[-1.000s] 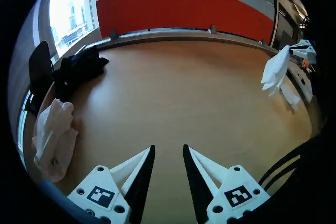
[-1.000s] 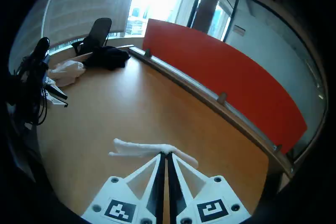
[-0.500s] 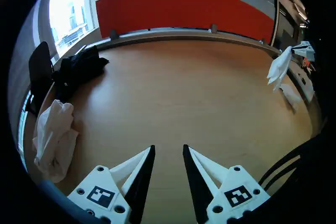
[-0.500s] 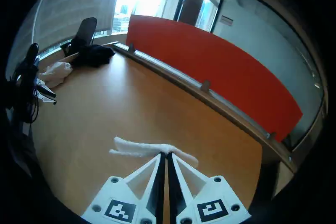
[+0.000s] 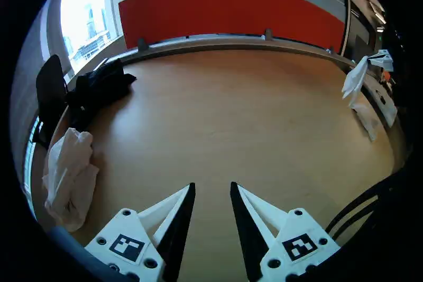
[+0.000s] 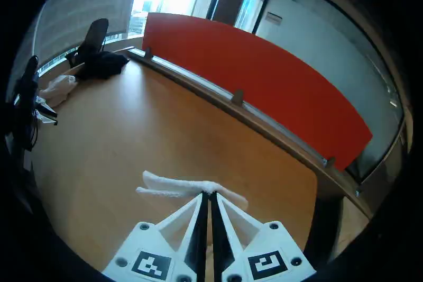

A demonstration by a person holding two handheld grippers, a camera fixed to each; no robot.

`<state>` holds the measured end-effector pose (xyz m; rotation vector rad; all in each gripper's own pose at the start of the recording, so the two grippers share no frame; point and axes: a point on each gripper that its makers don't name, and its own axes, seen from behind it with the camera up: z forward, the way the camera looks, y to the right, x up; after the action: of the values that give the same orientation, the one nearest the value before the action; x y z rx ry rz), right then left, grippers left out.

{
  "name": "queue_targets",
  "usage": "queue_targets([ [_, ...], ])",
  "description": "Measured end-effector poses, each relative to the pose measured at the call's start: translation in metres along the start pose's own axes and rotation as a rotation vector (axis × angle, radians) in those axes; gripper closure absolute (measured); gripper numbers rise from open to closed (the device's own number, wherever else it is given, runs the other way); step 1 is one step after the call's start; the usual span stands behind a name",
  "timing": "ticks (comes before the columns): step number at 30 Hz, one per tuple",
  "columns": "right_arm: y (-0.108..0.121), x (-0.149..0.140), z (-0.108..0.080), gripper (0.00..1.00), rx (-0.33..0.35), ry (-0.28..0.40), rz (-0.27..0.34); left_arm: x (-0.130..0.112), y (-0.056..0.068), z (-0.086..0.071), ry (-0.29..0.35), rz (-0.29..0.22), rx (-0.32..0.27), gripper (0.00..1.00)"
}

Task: Fold towel

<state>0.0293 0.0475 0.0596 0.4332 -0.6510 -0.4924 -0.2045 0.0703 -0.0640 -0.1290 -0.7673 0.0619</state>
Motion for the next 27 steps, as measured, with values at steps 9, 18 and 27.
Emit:
queue_targets([
  [9,0.039,-0.015,-0.002,0.96,-0.045,-0.031,0.015,0.004,0.001,-0.001,0.000,0.008,0.005,0.52],
  [18,0.062,-0.034,0.000,0.96,-0.066,-0.064,0.028,0.005,0.005,-0.001,-0.002,0.018,0.007,0.52],
  [27,0.074,-0.048,0.004,0.96,-0.075,-0.087,0.036,0.007,0.010,0.000,-0.006,0.025,0.007,0.52],
])
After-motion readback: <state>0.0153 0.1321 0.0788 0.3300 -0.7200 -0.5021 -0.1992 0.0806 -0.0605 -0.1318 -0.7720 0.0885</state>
